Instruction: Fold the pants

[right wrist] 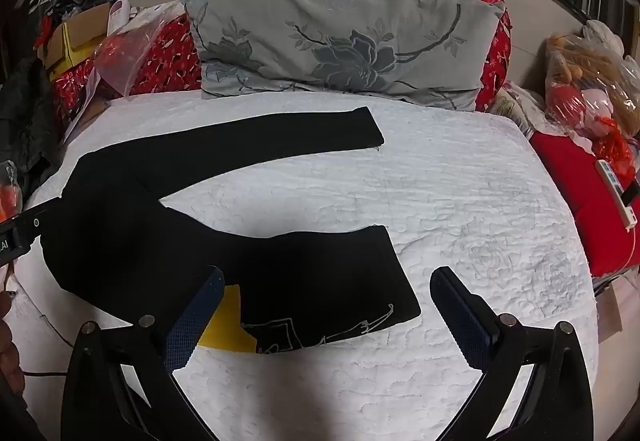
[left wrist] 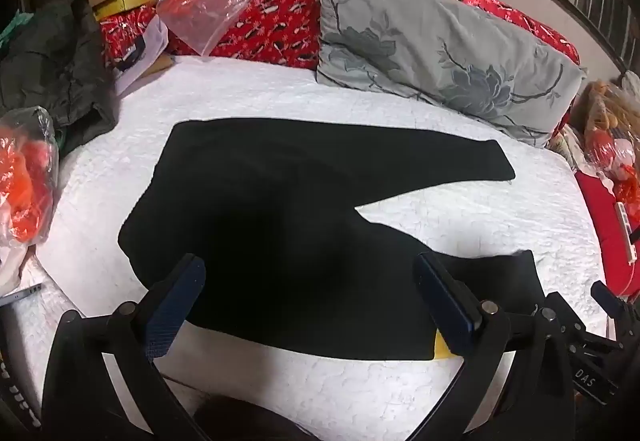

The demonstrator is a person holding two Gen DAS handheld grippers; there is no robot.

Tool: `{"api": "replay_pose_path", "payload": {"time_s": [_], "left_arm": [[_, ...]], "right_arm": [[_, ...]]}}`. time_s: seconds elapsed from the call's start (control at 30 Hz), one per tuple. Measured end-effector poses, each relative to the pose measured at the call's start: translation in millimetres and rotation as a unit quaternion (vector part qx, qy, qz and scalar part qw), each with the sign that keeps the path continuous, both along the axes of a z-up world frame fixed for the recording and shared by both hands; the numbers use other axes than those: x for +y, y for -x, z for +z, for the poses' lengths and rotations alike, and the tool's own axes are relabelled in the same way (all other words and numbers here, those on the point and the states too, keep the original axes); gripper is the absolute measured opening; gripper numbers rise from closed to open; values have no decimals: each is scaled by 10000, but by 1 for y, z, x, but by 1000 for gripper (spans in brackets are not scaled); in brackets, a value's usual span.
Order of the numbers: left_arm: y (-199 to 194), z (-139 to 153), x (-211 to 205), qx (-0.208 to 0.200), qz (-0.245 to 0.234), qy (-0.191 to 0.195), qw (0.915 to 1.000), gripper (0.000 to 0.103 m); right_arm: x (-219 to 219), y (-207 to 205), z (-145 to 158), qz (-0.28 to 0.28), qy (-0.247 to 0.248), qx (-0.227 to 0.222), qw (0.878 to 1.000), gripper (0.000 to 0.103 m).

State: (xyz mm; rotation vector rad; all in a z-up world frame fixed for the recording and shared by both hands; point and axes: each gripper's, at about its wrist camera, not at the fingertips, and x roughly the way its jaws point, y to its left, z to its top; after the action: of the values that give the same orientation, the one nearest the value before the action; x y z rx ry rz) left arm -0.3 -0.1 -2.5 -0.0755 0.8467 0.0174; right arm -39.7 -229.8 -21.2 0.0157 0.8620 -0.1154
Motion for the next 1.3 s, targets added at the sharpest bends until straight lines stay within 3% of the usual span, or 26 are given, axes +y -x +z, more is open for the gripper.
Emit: {"api": "replay_pose_path", "payload": {"time_s": [0.2,0.33,0.47,0.73,1.3], "left_arm": [[4,-8,7,38,22,58,10000,103],[9,-13,7,-189,71,-146,9997,103],[10,-18,3,-89,-3,-284,9996,103],[13,-14,3,-242,59,-423,9988,103],[9,-17,1,-117,145,-420,9989,103]], "right_arm": [[0,0,-1,8,37,-56,10000,103],[-6,5,-11,-5,29,-53,10000,103],[-7,8,-15,1,58,-73,10000,103],[-1,3,-5,0,39,-13,10000,103],[-5,2,-5,-22,3,-44,10000,103]]}}
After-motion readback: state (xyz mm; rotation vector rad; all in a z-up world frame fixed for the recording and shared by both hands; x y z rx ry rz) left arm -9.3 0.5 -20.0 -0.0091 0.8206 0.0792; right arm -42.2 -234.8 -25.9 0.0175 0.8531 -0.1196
